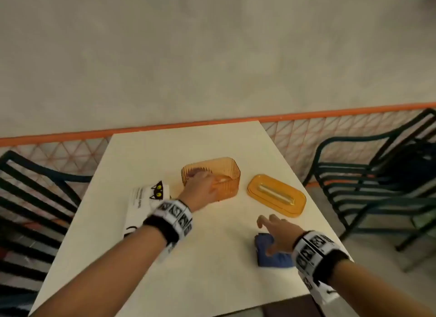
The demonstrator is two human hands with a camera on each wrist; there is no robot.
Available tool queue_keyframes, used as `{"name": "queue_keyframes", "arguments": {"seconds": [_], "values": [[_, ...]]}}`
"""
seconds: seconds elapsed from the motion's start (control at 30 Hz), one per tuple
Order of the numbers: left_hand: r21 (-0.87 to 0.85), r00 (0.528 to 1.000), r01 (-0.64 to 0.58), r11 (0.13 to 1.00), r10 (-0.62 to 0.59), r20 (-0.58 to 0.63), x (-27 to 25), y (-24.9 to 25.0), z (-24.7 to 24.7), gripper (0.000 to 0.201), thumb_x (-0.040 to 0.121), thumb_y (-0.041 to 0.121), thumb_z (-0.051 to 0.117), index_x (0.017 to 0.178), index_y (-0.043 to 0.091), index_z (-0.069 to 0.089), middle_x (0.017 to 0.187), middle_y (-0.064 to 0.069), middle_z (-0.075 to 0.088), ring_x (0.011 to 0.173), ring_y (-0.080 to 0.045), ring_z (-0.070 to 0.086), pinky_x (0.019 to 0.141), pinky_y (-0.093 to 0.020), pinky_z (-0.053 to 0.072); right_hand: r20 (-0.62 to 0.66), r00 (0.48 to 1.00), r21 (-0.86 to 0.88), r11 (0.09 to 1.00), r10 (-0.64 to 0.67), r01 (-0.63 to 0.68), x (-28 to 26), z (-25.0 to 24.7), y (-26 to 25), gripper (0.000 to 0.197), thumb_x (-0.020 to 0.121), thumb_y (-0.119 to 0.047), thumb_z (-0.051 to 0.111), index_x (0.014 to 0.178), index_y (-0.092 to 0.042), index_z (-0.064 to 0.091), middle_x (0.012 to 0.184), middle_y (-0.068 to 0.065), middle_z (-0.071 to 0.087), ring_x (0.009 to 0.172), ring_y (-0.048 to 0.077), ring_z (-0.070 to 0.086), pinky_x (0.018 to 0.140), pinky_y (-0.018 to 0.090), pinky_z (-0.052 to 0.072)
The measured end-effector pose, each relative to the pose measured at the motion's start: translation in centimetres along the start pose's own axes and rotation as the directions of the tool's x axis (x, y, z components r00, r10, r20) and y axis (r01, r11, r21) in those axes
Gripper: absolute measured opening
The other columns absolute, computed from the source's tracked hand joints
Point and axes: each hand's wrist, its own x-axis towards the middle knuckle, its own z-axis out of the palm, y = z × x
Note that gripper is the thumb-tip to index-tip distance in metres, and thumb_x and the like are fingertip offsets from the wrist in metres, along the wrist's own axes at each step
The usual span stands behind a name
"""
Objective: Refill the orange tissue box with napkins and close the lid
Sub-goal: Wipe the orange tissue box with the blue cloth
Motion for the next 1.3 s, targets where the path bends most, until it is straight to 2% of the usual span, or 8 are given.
{"name": "queue_keyframes", "arguments": {"seconds": [0.23, 0.43, 0.6, 0.73, 0.8, 0.9, 1.07, 1.3], "values": [[0.045, 0.951, 0.107, 0.993, -0.115, 0.286, 4.5, 0.4, 0.8, 0.043, 0.099, 0.028, 0.039, 0.142, 0.025, 0.038, 0.144, -0.005, 0.047, 0.127, -0.025, 0.049, 0.102, -0.029, 0.039, 0.077, 0.996, -0.222, 0.974, -0.037, 0.053, 2.9, 3.4, 0.5, 0.095, 0.061, -0.031, 0.084, 0.135, -0.027, 0.024, 0.139, 0.005, 0.028, 0.122, 0.034, 0.039, 0.089, 0.052, 0.048], [0.126, 0.924, 0.175, 0.977, -0.207, 0.323, 6.5, -1.0, 2.6, 0.045, 0.099, 0.029, 0.041, 0.144, 0.025, 0.035, 0.146, -0.01, 0.044, 0.13, -0.028, 0.047, 0.107, -0.034, 0.038, -0.029, 0.994, -0.185, 0.978, -0.106, 0.099, 3.3, 5.1, 1.4, 0.086, 0.068, -0.035, 0.076, 0.136, -0.02, 0.025, 0.134, 0.009, 0.031, 0.115, 0.034, 0.039, 0.084, 0.051, 0.051], [0.114, 0.94, 0.168, 0.979, -0.194, 0.281, 6.6, -1.4, 2.7, 0.043, 0.1, 0.017, 0.037, 0.141, 0.03, 0.04, 0.131, -0.007, 0.059, 0.107, -0.025, 0.06, 0.089, -0.033, 0.049, -0.091, 0.996, 0.121, 0.992, -0.027, 0.038, 4.2, 4.2, 2.1, 0.061, 0.081, -0.025, 0.066, 0.132, -0.018, 0.033, 0.13, 0.009, 0.044, 0.114, 0.029, 0.046, 0.094, 0.044, 0.047], [-0.047, 0.965, 0.199, 0.979, -0.187, 0.185, 6.4, -1.3, 1.1, 0.033, 0.1, 0.017, 0.038, 0.129, 0.021, 0.052, 0.121, -0.001, 0.064, 0.098, -0.022, 0.061, 0.087, -0.034, 0.049, -0.212, 0.973, 0.592, 0.804, 0.093, 0.052, 4.5, 0.1, 2.0, 0.049, 0.083, -0.016, 0.065, 0.125, -0.014, 0.039, 0.119, 0.005, 0.053, 0.098, 0.02, 0.055, 0.085, 0.029, 0.048], [-0.22, 0.975, 0.205, 0.954, -0.18, 0.128, 6.4, -1.2, -0.1, 0.026, 0.099, 0.017, 0.04, 0.121, 0.016, 0.055, 0.113, 0.0, 0.066, 0.09, -0.015, 0.061, 0.078, -0.028, 0.052, -0.368, 0.92, 0.644, 0.75, 0.134, 0.149, 4.6, -2.7, 1.1, 0.048, 0.084, -0.015, 0.063, 0.126, -0.012, 0.038, 0.113, 0.005, 0.052, 0.089, 0.018, 0.055, 0.072, 0.025, 0.047], [-0.501, 0.982, 0.184, 0.846, -0.178, 0.059, 5.8, -0.3, -1.8, 0.019, 0.1, 0.014, 0.04, 0.114, 0.014, 0.052, 0.098, 0.008, 0.065, 0.081, -0.003, 0.061, 0.063, -0.012, 0.052, -0.694, 0.706, 0.475, 0.828, 0.143, 0.298, 4.9, -6.3, -1.5, 0.054, 0.084, -0.016, 0.063, 0.132, -0.01, 0.04, 0.122, 0.009, 0.047, 0.103, 0.02, 0.048, 0.087, 0.029, 0.044], [-0.801, 0.975, 0.11, 0.589, -0.22, -0.028, 3.9, 2.2, -3.6, 0.022, 0.1, 0.015, 0.038, 0.113, 0.023, 0.055, 0.112, -0.01, 0.065, 0.099, -0.024, 0.064, 0.084, -0.035, 0.054, -0.921, 0.38, 0.033, 0.955, -0.085, 0.293, 5.9, -7.9, -7.5, 0.06, 0.081, -0.023, 0.06, 0.136, -0.014, 0.038, 0.136, 0.013, 0.044, 0.124, 0.032, 0.036, 0.099, 0.048, 0.044], [-0.934, 0.969, 0.036, 0.354, -0.24, -0.054, 2.1, 3.1, -5.4, 0.021, 0.101, 0.014, 0.036, 0.106, 0.019, 0.055, 0.102, -0.011, 0.069, 0.09, -0.031, 0.068, 0.073, -0.036, 0.056, -0.946, 0.325, 0.135, 0.886, -0.018, 0.443, 7.1, -15.7, -7.5, 0.054, 0.087, 0.001, 0.057, 0.139, -0.008, 0.042, 0.147, 0.013, 0.039, 0.141, 0.039, 0.022, 0.11, 0.059, 0.028]]}}
